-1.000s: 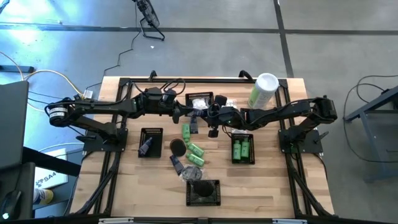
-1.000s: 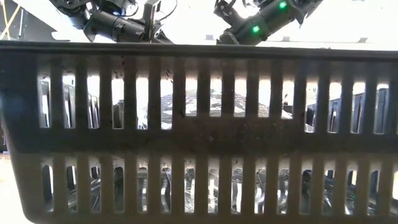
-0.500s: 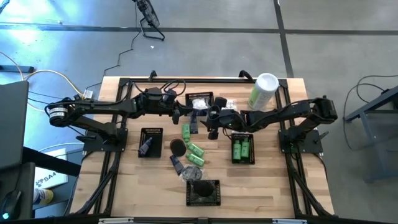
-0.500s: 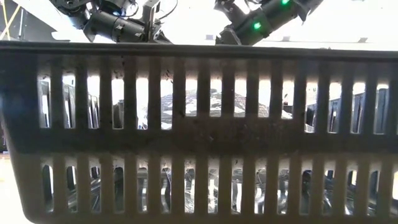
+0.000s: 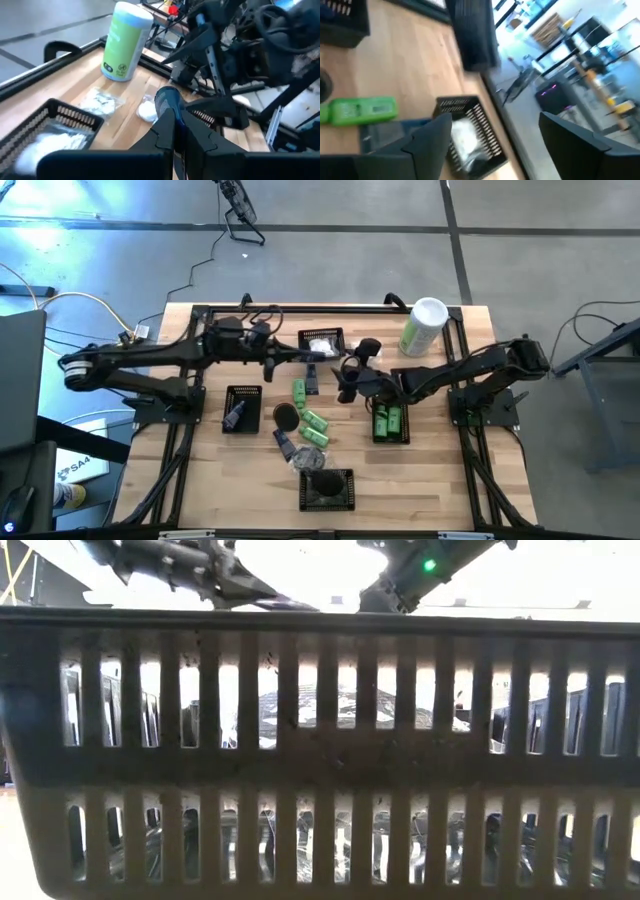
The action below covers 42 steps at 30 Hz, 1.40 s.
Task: Pick & Place Travel size toiletries
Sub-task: Put the blue bottle into the middle left black bin
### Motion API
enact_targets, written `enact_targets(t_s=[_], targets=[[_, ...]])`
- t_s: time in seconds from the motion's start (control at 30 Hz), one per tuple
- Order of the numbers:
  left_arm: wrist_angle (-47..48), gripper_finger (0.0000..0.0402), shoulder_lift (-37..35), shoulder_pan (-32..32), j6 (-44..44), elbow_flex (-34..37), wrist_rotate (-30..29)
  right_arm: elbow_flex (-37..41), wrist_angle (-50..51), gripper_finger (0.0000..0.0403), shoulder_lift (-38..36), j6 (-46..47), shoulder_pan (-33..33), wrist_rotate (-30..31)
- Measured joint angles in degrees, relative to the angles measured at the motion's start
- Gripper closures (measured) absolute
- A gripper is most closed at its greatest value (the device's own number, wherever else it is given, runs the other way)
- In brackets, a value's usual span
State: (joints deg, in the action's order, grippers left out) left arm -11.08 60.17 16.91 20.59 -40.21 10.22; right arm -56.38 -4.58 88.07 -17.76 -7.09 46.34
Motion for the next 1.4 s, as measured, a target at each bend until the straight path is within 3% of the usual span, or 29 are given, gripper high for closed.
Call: enact_targets(t_s=[0.4, 0.6, 0.9, 1.4], targets=[[32.28, 0.0388, -16.76, -0.04, 1.33, 0.00, -1.44, 0.07, 6.50, 0.0182, -1.09, 16.14, 2.81, -11.18], [46.90, 0.0388, -19.31, -0.04, 4.36, 0.00, -1.98, 0.07, 6.50, 0.0197, -1.09, 17.99, 4.28, -12.04], [64.26, 0.0388, -19.51, -0.07, 9.36, 0.00, 3.58, 0.07, 6.45, 0.0199, -1.09, 18.05, 5.32, -12.22], [66.78, 0.0376, -19.46, -0.04, 9.91, 0.00, 2.25, 0.07, 6.50, 0.0199, -1.09, 18.05, 5.77, -15.25]])
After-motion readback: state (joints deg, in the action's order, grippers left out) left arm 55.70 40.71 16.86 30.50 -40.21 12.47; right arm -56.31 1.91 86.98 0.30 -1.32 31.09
